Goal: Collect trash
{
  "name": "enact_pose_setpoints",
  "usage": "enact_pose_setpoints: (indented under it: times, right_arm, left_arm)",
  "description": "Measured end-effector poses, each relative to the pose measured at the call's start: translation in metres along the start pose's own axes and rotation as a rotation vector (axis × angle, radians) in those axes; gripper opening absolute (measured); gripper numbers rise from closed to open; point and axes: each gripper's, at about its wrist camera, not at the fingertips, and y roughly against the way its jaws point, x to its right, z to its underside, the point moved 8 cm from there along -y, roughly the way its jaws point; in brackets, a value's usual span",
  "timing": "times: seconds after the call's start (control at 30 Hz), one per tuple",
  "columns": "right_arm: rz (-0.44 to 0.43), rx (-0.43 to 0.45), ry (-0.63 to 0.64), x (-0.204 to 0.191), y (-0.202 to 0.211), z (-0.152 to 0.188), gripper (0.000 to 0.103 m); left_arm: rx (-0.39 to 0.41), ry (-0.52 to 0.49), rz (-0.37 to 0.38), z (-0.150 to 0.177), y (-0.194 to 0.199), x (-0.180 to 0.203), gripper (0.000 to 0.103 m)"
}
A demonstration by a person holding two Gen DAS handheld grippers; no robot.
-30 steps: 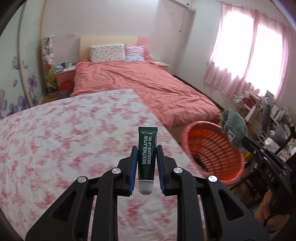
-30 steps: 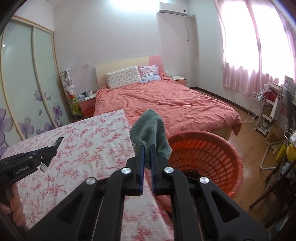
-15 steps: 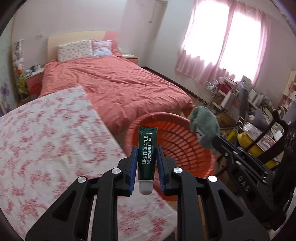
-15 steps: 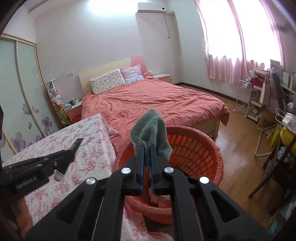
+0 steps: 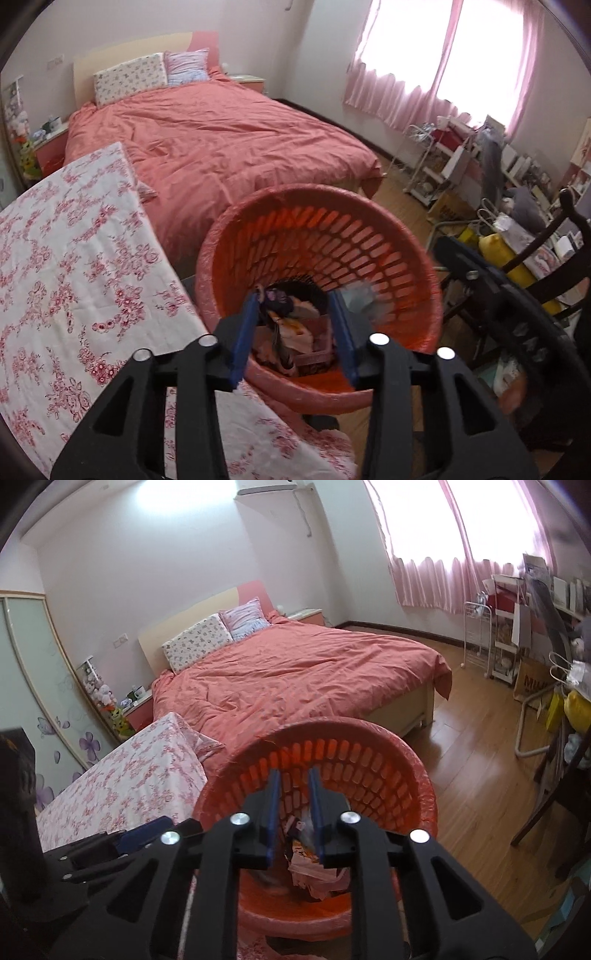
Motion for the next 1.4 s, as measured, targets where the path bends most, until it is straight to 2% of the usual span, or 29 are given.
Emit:
enact_pose_setpoints:
  times: [0.07, 0.17, 0.37, 0.4, 0.5, 0.57, 0.63, 0.67, 0.73, 0.8, 1.07, 1.23, 1.4]
  right_arm:
    - [0.01, 0.004, 0.001, 0.002, 0.004, 0.002, 0.031]
    - [0.013, 0.01, 0.013, -0.001, 0.015, 0.006, 0.038]
    - [0.017, 0.054, 0.087, -0.029, 0.058, 0.02, 0.057]
    - [0.016, 0.059, 0.095, -0.032, 0.064, 0.022, 0.059]
    - [0.013, 0.075, 0.125, -0.047, 0.089, 0.035, 0.076]
    - [0.019, 0.085, 0.15, -0.057, 0.106, 0.048, 0.086]
    - [0.03, 0.096, 0.17, -0.064, 0.119, 0.057, 0.09]
    - [0.042, 0.106, 0.181, -0.068, 0.127, 0.062, 0.093]
    - [0.056, 0.13, 0.199, -0.077, 0.143, 0.072, 0.095]
    - [0.069, 0.151, 0.218, -0.084, 0.154, 0.079, 0.096]
    - [0.189, 0.262, 0.275, -0.106, 0.201, 0.107, 0.097]
    - [0.232, 0.268, 0.288, -0.113, 0.213, 0.122, 0.097]
    - [0.244, 0.243, 0.285, -0.115, 0.213, 0.133, 0.097]
  left_arm:
    - [-0.006, 0.014, -0.015, 0.004, 0.002, -0.008, 0.042]
    - [0.002, 0.031, -0.051, 0.011, 0.015, -0.022, 0.043]
    - [0.089, 0.009, -0.149, 0.029, 0.074, -0.055, 0.054]
    - [0.104, 0.013, -0.169, 0.034, 0.086, -0.062, 0.057]
    - [0.15, 0.044, -0.218, 0.054, 0.123, -0.081, 0.07]
    - [0.186, 0.058, -0.258, 0.068, 0.147, -0.092, 0.074]
    - [0.221, 0.08, -0.29, 0.082, 0.168, -0.101, 0.087]
    - [0.233, 0.091, -0.307, 0.085, 0.174, -0.105, 0.089]
    - [0.267, 0.117, -0.342, 0.098, 0.191, -0.111, 0.097]
    - [0.293, 0.14, -0.387, 0.111, 0.206, -0.115, 0.1]
    - [0.369, 0.199, -0.51, 0.149, 0.245, -0.123, 0.101]
    - [0.401, 0.207, -0.562, 0.165, 0.257, -0.12, 0.101]
    - [0.375, 0.22, -0.569, 0.179, 0.254, -0.12, 0.101]
